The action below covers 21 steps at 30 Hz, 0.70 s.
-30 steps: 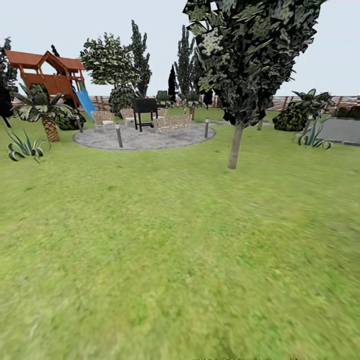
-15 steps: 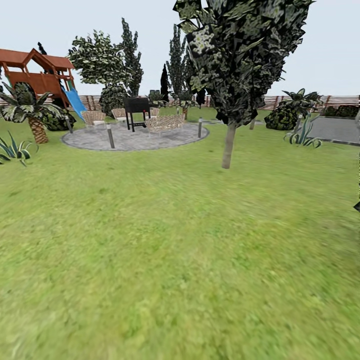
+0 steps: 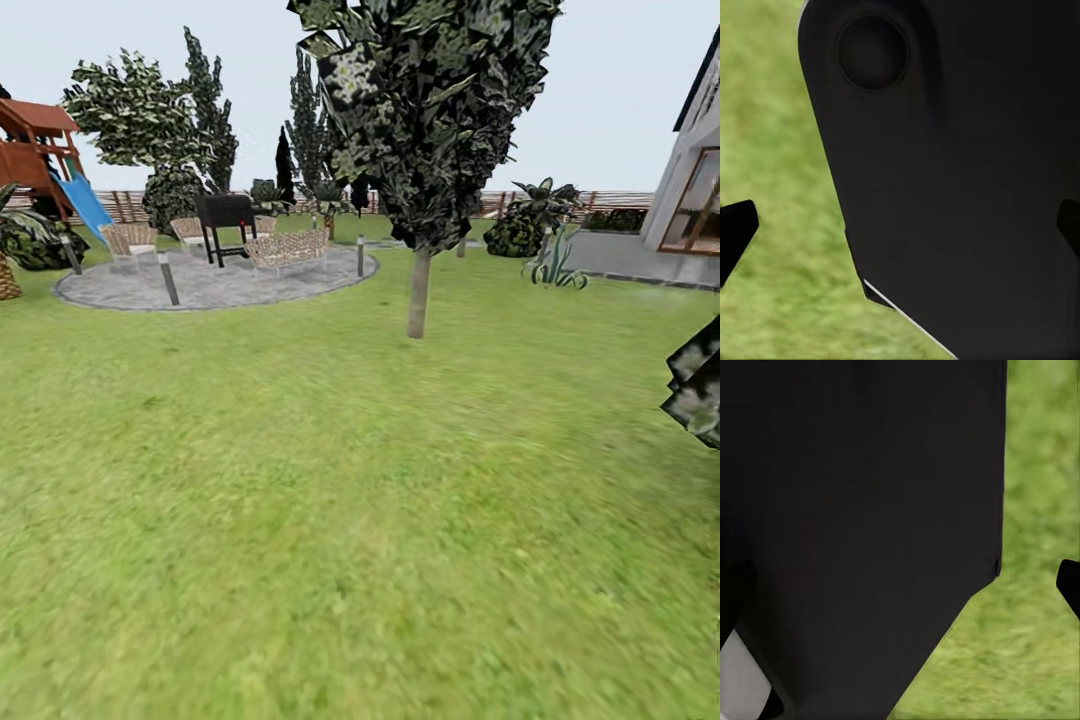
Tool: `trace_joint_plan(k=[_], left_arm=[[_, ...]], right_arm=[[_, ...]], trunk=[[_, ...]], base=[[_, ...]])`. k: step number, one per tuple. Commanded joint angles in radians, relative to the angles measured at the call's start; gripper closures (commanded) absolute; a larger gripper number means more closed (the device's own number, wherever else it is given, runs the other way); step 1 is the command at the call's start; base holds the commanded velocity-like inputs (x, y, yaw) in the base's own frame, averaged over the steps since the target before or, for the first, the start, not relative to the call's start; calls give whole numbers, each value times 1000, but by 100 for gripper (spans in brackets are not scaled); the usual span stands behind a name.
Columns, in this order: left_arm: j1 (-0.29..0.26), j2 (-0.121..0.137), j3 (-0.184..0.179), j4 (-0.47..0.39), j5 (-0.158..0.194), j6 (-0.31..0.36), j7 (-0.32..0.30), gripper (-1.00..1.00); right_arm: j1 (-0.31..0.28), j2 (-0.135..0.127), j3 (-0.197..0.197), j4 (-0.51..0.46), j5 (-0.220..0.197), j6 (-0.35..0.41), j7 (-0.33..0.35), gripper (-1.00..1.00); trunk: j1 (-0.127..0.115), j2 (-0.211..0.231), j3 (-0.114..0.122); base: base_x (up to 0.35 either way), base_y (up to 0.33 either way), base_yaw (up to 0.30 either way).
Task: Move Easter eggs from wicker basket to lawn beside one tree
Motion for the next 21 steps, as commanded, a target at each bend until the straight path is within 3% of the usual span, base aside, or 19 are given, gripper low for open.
trace_joint_plan(k=[1, 14, 21], left_arm=[[0, 0, -5, 0, -7, -4, 0, -100], [0, 0, -5, 0, -10, -4, 0, -100], [0, 0, -5, 0, -10, -4, 0, -100]], right_arm=[[0, 0, -7, 1, -5, -5, 0, -100], [0, 0, -6, 1, -5, -5, 0, -100], [0, 1, -6, 1, -5, -5, 0, -100]], trunk=[[1, 0, -1], [1, 0, -1], [1, 0, -1]], base=[[335, 0, -285], [335, 0, -113], [335, 0, -242]])
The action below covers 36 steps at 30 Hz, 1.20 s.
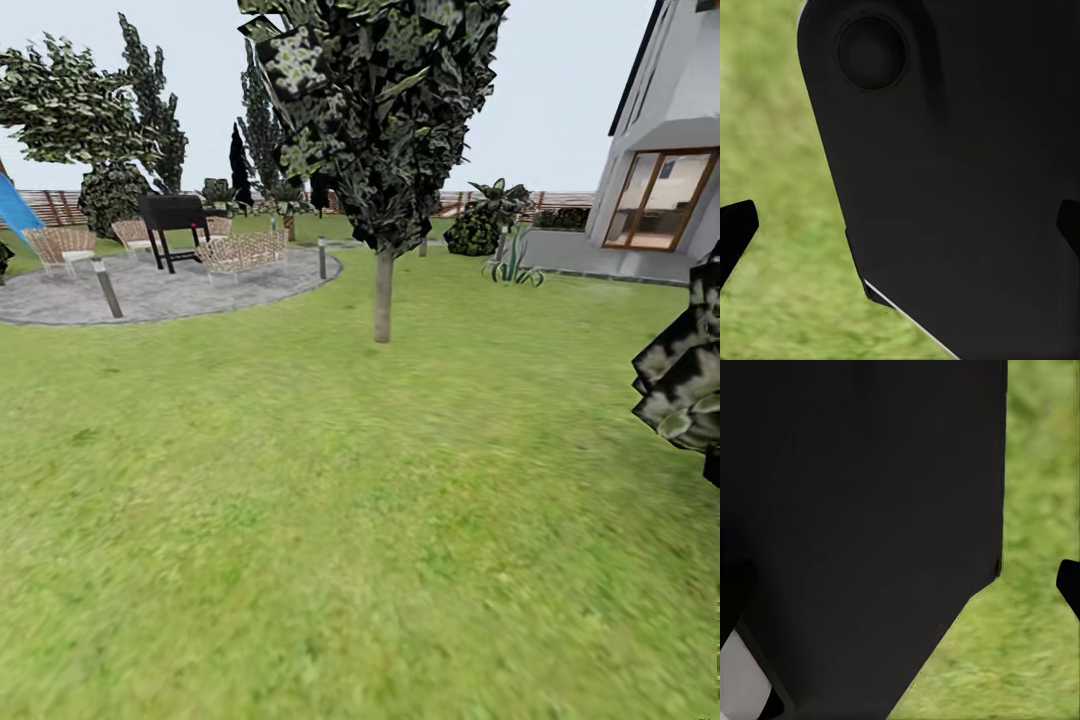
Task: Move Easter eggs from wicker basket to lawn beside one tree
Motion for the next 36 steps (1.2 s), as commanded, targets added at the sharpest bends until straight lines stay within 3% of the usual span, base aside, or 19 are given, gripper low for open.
trace_joint_plan(k=[1, 10, 25, 36], left_arm=[[0, 0, -5, 0, -5, -4, 0, -100], [0, 0, -5, 0, -6, -4, 0, -100], [0, 0, -5, 0, -6, -5, 0, -100], [0, 0, -5, 0, -5, -5, 0, -100]], right_arm=[[0, 0, -7, 1, -5, -5, 0, -100], [0, 0, -7, 1, -5, -5, 0, -100], [0, 8, -7, 2, -5, -5, 0, -100], [0, 9, -7, 1, -5, -5, 0, -100]], trunk=[[1, 0, -1], [1, 0, -1], [1, 0, -1], [1, 0, -1]], base=[[335, 0, -279], [335, 0, -282], [335, 0, -60], [335, 0, -234]])
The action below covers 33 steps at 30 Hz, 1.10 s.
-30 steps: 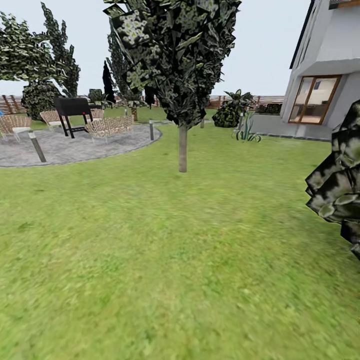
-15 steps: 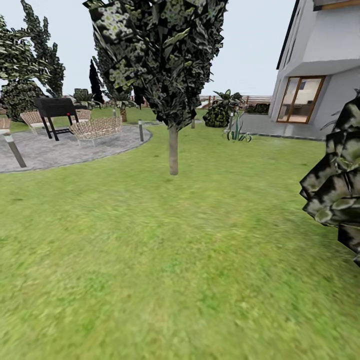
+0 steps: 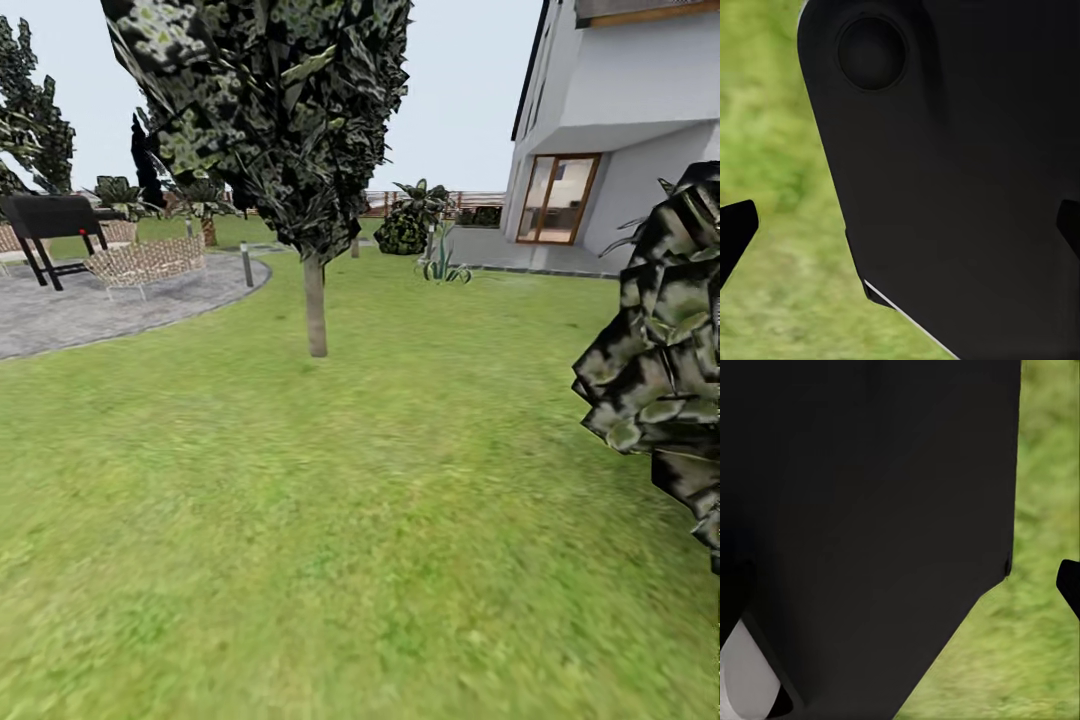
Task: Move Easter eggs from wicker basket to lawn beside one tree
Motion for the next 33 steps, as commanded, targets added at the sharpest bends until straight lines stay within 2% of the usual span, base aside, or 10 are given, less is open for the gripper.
trace_joint_plan(k=[1, 17, 33], left_arm=[[0, 0, -5, 0, -6, -4, 0, -100], [0, 0, -5, 0, -6, -5, 0, -100], [-1, 0, -5, 0, -6, -5, 1, -100]], right_arm=[[0, 0, -7, 1, -5, -5, 0, -100], [0, 0, -7, 1, -5, -5, 0, -100], [0, 0, -7, 1, -5, -5, 0, -100]], trunk=[[1, 0, -1], [1, 0, -1], [1, 0, -1]], base=[[335, 0, -127], [335, 0, -38], [335, 0, -245]])
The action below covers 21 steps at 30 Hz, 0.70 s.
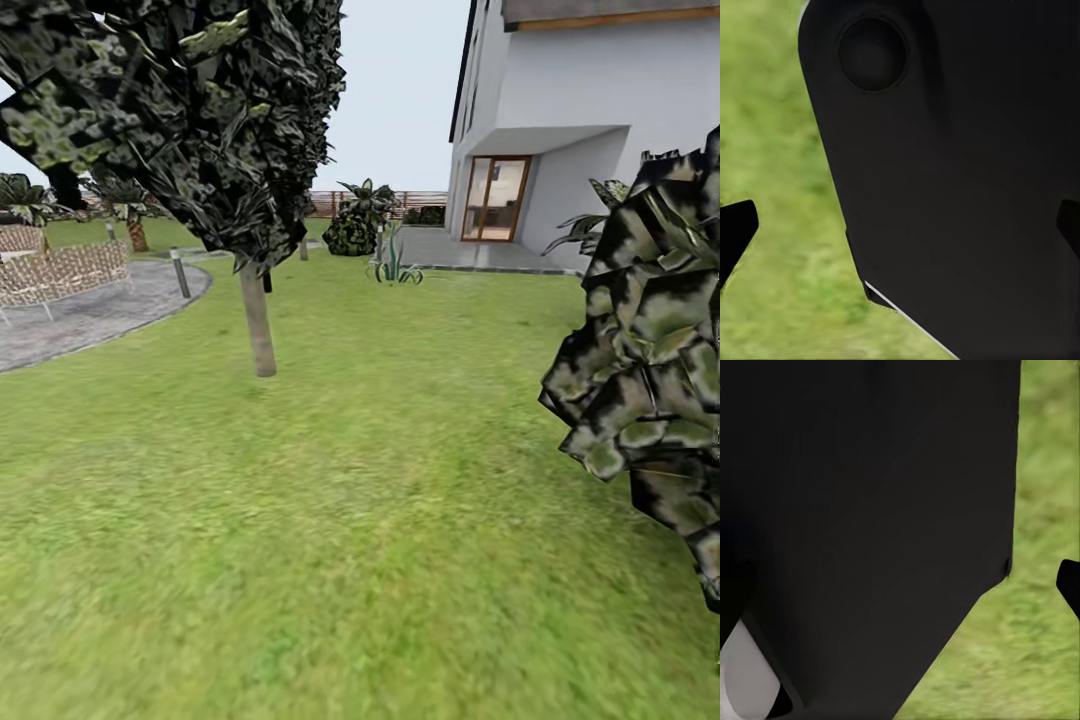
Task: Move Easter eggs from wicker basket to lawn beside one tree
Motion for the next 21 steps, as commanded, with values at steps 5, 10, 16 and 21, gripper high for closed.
trace_joint_plan(k=[5, 10, 16, 21], left_arm=[[0, 0, -5, 0, -5, -4, -1, -100], [0, 0, -5, 0, -5, -4, -1, -100], [1, 0, -5, 0, -5, -4, -1, -100], [0, 0, -5, 0, -5, -5, -1, -100]], right_arm=[[0, 3, -7, 1, -5, -5, 0, -100], [0, 5, -7, 1, -5, -5, 0, -100], [0, 5, -7, 1, -5, -5, 0, -100], [0, 6, -7, 1, -5, -5, 0, -100]], trunk=[[1, 0, -1], [1, 0, -1], [1, 0, -1], [1, 0, -1]], base=[[336, 0, -109], [337, 0, -27], [337, 0, -6], [337, 0, -1]])
